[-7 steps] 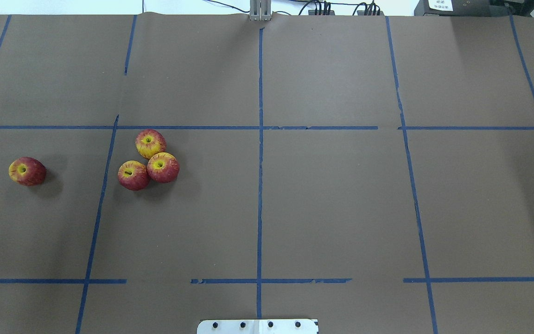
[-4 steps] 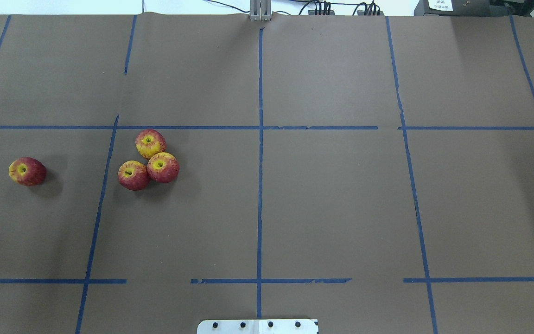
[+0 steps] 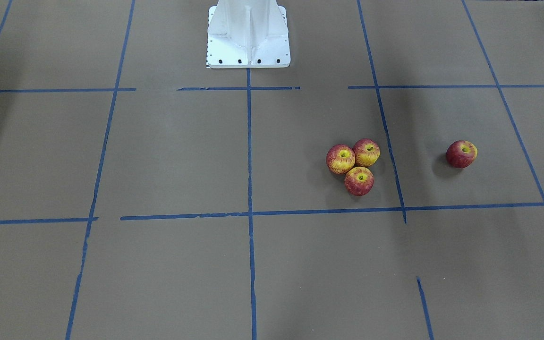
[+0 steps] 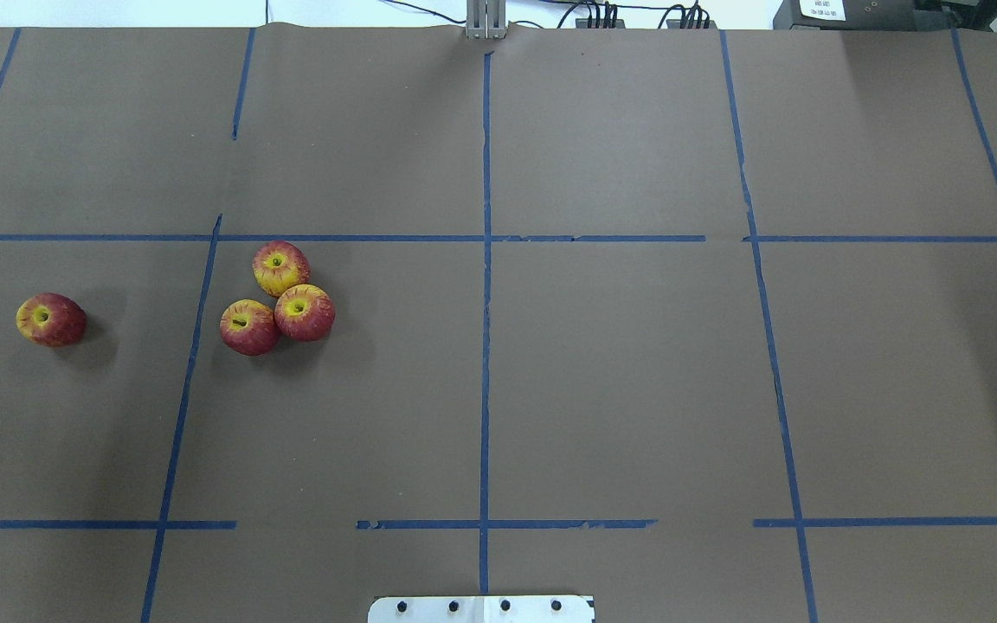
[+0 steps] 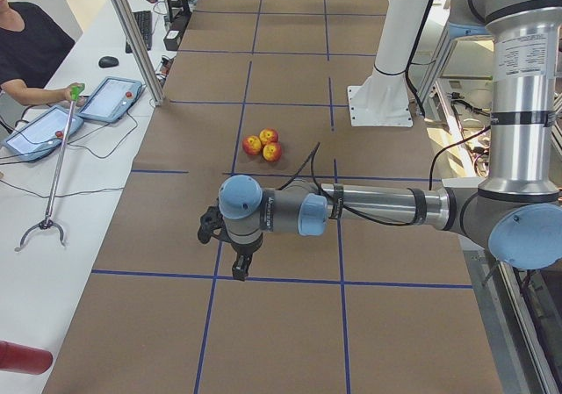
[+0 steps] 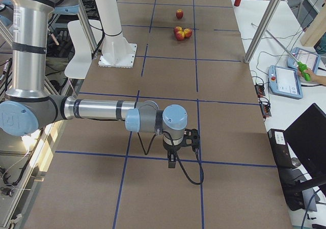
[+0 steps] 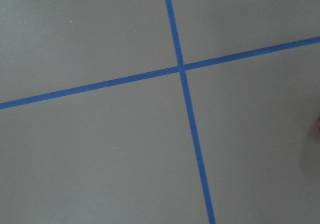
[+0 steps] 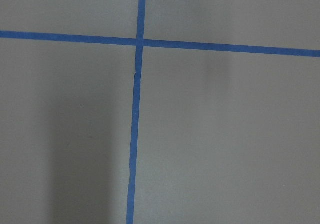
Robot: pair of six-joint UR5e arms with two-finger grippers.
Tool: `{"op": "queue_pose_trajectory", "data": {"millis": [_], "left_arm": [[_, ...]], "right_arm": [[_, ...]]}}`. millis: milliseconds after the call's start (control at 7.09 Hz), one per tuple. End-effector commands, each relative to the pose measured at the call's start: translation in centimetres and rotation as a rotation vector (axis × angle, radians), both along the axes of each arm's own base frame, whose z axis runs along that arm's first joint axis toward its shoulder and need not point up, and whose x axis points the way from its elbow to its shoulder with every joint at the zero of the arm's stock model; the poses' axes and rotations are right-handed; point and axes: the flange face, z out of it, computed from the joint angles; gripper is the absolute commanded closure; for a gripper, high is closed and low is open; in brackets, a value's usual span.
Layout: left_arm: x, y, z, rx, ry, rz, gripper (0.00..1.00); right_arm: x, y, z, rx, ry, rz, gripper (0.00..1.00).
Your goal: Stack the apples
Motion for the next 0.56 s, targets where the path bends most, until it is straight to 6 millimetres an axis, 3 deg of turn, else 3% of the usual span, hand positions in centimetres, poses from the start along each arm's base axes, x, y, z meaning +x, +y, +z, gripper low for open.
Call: {"op": "queue_pose_trajectory", "data": {"millis": [0,141,423], "left_arm": [[9.9,-0.1,-4.9,-0.098,0.052,-0.082,0.00],[14.1,0.3,-6.2,-0.126,0.011,-0.165,0.00],[18.7,1.1,-5.5,-0.141,-0.026,-0.189,0.00]], "right_arm": [[0.0,0.0,0.0,-0.001,0.000,0.000,0.00],[0.0,0.0,0.0,-0.001,0.000,0.000,0.00],[0.0,0.0,0.0,-0.001,0.000,0.000,0.00]]}}
